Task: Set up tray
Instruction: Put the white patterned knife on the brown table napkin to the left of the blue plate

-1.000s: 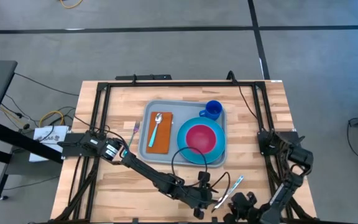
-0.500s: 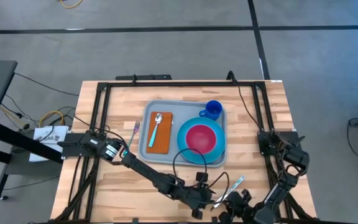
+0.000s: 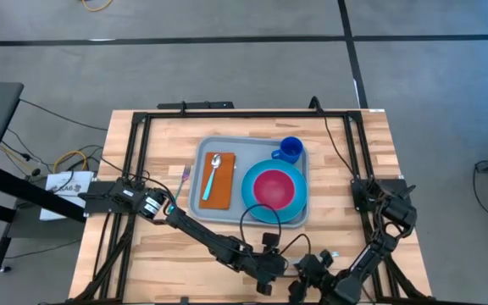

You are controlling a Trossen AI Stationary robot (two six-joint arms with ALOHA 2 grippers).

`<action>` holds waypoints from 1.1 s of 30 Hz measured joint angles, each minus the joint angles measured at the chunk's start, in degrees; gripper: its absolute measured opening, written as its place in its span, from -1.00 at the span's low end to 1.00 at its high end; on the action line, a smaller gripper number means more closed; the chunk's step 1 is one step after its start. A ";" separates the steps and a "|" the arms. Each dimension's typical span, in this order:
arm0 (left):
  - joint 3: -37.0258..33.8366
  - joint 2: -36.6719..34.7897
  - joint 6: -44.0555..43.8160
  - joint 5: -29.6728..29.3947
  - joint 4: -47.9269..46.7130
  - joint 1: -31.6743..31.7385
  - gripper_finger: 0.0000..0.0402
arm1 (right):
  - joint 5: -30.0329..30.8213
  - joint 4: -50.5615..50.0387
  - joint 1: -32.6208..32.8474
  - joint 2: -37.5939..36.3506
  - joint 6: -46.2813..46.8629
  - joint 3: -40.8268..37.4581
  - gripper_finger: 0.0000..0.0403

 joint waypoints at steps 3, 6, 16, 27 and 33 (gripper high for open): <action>0.00 0.15 0.06 -0.06 -1.02 0.00 -0.33 | 0.81 -0.46 -0.61 -0.31 -0.02 -0.01 -1.00; 0.00 0.15 1.34 -1.91 -0.84 0.00 -0.33 | -0.10 -0.18 -1.47 -0.31 -1.81 0.00 -1.00; 0.00 0.15 4.91 -4.36 -3.78 1.18 -0.33 | 0.34 0.14 -1.52 -1.27 -3.84 0.33 -1.00; 0.09 2.92 4.63 -4.14 -1.85 1.31 -0.33 | 2.38 -11.70 2.99 -1.34 6.71 4.91 -1.00; 0.09 2.92 6.20 -5.63 -1.66 1.65 -0.33 | -3.55 -15.34 5.61 -1.27 14.38 4.81 -1.00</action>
